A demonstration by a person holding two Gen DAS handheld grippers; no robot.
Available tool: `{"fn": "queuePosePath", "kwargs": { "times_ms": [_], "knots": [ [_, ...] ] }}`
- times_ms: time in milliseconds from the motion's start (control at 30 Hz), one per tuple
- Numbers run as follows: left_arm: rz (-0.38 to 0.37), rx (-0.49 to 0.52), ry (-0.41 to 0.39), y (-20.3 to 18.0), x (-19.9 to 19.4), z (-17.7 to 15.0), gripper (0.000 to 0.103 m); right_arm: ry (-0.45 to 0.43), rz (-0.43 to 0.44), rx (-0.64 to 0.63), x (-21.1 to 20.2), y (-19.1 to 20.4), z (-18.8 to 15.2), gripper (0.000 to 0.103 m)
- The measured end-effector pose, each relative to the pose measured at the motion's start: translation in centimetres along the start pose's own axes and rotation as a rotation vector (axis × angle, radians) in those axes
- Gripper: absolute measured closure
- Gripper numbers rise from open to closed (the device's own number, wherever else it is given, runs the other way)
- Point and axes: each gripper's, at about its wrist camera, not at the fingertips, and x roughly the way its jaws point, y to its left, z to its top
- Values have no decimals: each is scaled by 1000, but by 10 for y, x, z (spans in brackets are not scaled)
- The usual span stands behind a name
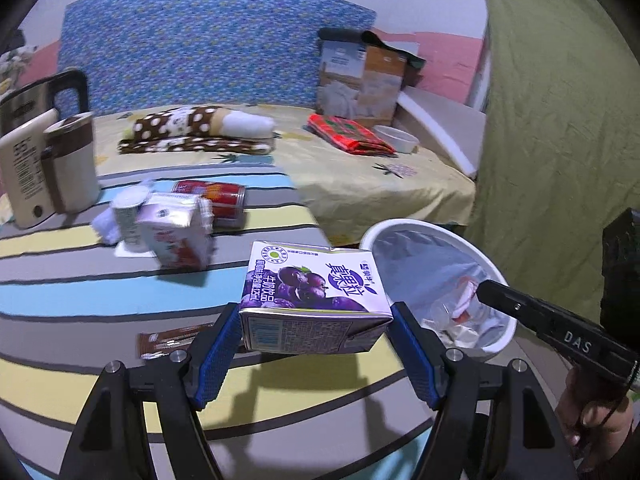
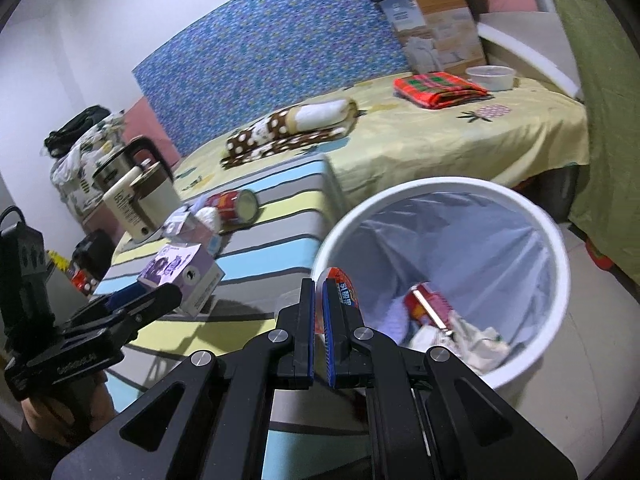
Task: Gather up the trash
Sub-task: 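Carry carton and packet over the bin and open both tools to drop them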
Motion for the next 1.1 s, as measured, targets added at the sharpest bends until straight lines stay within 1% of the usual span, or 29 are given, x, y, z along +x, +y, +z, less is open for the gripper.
{"fn": "queuePosePath", "kwargs": {
  "times_ms": [233,400,700,1000,1100],
  "knots": [
    [-62,58,15,-33,17,6,29,-19,-53,49,-9,-26,0,97],
    [-102,98,29,-55,30,6,29,-14,-71,71,-10,-37,-5,97],
    [-156,148,66,-83,51,0,29,-2,-90,105,-13,-55,-8,97],
    [-183,185,111,-99,73,-7,28,27,-99,126,-11,-69,-16,97],
    [-179,201,126,-103,79,-10,28,39,-94,139,-10,-70,-18,97]
  ]
}}
